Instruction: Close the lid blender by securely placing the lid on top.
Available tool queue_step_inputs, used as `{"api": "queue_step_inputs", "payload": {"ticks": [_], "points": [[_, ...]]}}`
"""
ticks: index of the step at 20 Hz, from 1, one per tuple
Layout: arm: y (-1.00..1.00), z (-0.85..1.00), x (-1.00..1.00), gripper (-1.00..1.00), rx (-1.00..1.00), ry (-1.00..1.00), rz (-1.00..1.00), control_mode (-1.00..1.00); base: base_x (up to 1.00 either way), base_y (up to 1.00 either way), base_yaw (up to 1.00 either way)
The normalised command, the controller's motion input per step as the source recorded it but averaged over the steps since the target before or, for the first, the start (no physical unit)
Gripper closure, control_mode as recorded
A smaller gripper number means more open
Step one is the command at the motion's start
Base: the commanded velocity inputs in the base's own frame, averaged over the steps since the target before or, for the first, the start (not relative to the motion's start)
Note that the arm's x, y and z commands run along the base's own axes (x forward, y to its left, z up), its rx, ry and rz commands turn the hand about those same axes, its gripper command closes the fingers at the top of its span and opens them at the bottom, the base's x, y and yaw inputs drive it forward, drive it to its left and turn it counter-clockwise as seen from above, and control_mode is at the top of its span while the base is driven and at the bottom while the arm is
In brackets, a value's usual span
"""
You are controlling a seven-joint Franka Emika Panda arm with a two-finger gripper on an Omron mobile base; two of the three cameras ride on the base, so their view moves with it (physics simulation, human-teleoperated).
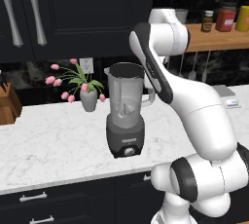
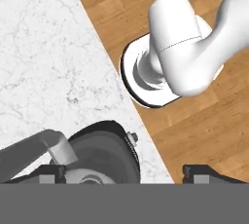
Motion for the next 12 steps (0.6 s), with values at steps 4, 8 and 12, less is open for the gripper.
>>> {"api": "queue_step_inputs", "payload": {"ticks": [4, 8, 12], "points": [[-0.28, 0.0, -0.6, -1.0, 0.0, 0.0, -0.14, -1.0, 0.0, 0.0, 0.0], [-0.46, 0.0, -0.7, -1.0, 0.0, 0.0, -0.18, -1.0, 0.0, 0.0, 0.0], [-0.46, 0.0, -0.63, -1.0, 0.0, -0.05, -0.15, -1.0, 0.0, 0.0, 0.0]]}}
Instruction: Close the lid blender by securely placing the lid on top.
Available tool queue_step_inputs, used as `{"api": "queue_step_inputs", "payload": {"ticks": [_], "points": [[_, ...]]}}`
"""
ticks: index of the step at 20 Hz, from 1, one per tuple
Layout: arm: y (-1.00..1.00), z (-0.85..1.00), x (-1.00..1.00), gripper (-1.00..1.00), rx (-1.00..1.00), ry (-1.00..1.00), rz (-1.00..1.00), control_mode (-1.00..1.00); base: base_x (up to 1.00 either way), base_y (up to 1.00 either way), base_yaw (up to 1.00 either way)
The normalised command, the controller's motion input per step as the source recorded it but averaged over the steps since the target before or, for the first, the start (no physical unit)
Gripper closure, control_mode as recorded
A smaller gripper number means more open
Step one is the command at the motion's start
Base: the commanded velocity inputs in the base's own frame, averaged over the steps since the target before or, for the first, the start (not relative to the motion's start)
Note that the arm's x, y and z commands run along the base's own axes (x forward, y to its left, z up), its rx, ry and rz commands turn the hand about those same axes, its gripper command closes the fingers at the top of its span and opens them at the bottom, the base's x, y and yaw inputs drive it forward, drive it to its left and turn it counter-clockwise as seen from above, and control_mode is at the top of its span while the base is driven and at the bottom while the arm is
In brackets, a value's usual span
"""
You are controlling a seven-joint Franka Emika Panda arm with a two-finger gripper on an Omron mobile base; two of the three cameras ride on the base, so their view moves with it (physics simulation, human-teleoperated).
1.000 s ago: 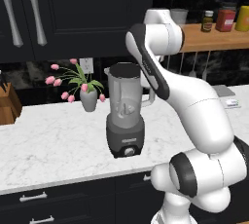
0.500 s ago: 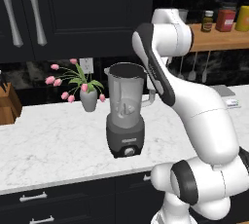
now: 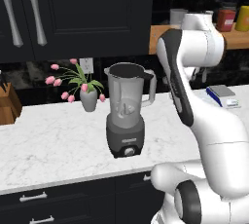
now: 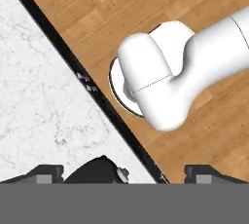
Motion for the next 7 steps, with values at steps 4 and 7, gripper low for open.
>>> {"api": "queue_step_inputs", "payload": {"ticks": [4, 7], "points": [[-0.39, 0.0, -0.59, -1.0, 0.02, -0.33, -0.02, -1.0, 0.0, 0.0, 0.0], [-0.35, 0.01, -0.56, -1.0, 0.04, -0.43, 0.02, -1.0, 0.0, 0.0, 0.0]]}}
